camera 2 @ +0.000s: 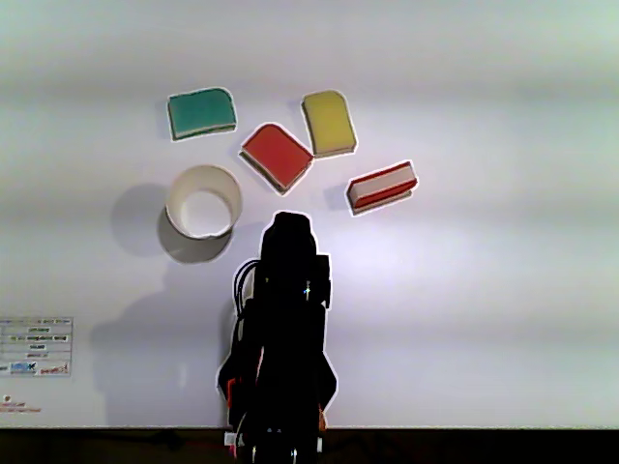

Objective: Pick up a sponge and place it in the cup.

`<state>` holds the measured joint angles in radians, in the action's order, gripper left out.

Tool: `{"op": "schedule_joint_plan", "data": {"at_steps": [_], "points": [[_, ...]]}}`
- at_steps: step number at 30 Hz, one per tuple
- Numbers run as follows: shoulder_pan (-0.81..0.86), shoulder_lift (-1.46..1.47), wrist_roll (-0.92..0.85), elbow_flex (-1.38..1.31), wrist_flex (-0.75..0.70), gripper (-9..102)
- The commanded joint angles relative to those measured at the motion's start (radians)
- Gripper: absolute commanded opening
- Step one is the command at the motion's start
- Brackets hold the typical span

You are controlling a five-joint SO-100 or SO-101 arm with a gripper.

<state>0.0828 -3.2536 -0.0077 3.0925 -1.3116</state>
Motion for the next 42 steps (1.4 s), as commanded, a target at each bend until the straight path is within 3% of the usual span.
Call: {"op": "schedule_joint_plan", "data": {"at_steps": [1, 10, 17, 42], "points": [[0.011, -0.009, -0.009, -0.002, -0.089, 0], [0.005, -0.006, -0.003, -0.009, -0.084, 0], [0.003, 0.117, 0.005, -0.167, -0.121, 0], [0.242, 1.101, -0.012, -1.063, -0.064, 0]]}}
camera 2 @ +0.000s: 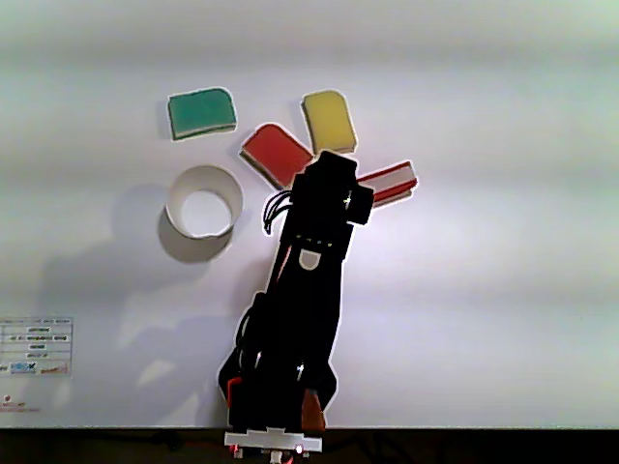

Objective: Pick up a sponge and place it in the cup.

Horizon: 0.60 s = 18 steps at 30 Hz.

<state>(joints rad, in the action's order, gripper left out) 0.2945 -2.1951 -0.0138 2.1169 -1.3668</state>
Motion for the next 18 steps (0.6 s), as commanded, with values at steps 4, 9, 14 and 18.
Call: {"op": "schedule_joint_plan", "data": {"at_steps": [4, 9, 14, 18], "points": [[0.077, 0.152, -0.009, -0.184, -0.021, 0], [0.133, 0.242, -0.046, -0.241, 0.017, 0], [0.181, 0.281, -0.104, -0.218, 0.109, 0], [0.207, 0.285, -0.158, -0.181, 0.169, 6]]}}
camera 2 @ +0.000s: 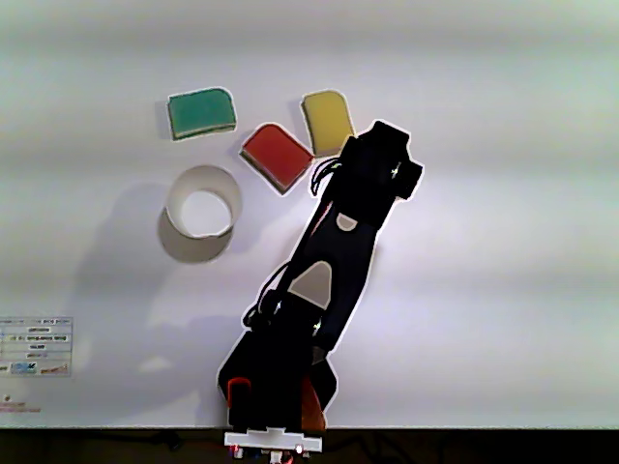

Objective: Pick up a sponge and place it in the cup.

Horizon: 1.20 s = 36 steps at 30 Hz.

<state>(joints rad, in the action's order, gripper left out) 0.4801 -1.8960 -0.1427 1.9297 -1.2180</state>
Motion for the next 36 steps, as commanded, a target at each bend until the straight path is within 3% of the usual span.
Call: {"op": "schedule_joint_plan", "data": {"at_steps": [1, 14, 20, 36], "points": [[0.026, -0.011, -0.044, 0.011, 0.031, 6], [0.044, 0.015, -0.221, 0.144, 0.291, 23], [0.041, 0.038, -0.282, 0.155, 0.328, 31], [0.006, 0.094, -0.287, 0.253, 0.445, 31]]}}
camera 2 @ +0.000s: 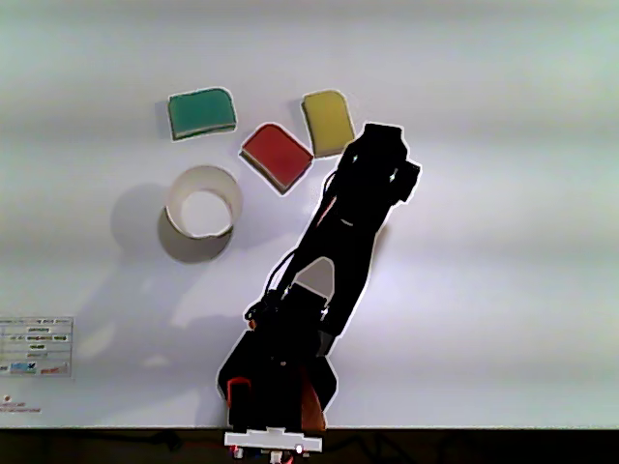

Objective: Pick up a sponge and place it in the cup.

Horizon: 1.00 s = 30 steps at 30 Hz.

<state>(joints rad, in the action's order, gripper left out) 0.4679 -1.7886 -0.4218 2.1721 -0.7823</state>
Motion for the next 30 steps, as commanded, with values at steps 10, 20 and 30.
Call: {"op": "schedule_joint_plan", "data": {"at_steps": [10, 20, 30], "points": [[0.020, 0.044, 0.003, 0.071, 0.103, 30], [0.028, 0.075, 0.031, 0.109, 0.150, 10], [0.031, 0.083, 0.101, 0.107, 0.147, 0]]}}
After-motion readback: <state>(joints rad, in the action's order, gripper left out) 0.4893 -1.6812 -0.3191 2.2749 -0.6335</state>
